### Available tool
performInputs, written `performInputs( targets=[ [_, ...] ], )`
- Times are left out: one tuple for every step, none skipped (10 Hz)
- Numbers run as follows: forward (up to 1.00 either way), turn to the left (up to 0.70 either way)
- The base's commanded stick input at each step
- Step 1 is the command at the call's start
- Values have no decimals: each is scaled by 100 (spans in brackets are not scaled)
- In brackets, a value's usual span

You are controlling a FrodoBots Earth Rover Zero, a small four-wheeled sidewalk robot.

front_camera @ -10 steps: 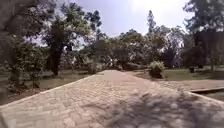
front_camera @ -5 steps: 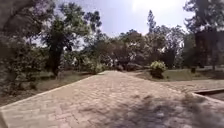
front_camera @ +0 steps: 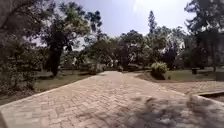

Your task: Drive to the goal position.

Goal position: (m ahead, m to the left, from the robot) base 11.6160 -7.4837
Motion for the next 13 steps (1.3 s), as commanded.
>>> performInputs(
  targets=[
    [30,0],
    [30,0],
    [30,0],
    [30,0],
    [30,0],
    [30,0],
    [30,0],
    [30,0],
    [30,0],
    [30,0],
    [30,0],
    [30,0],
    [30,0]
  ],
)
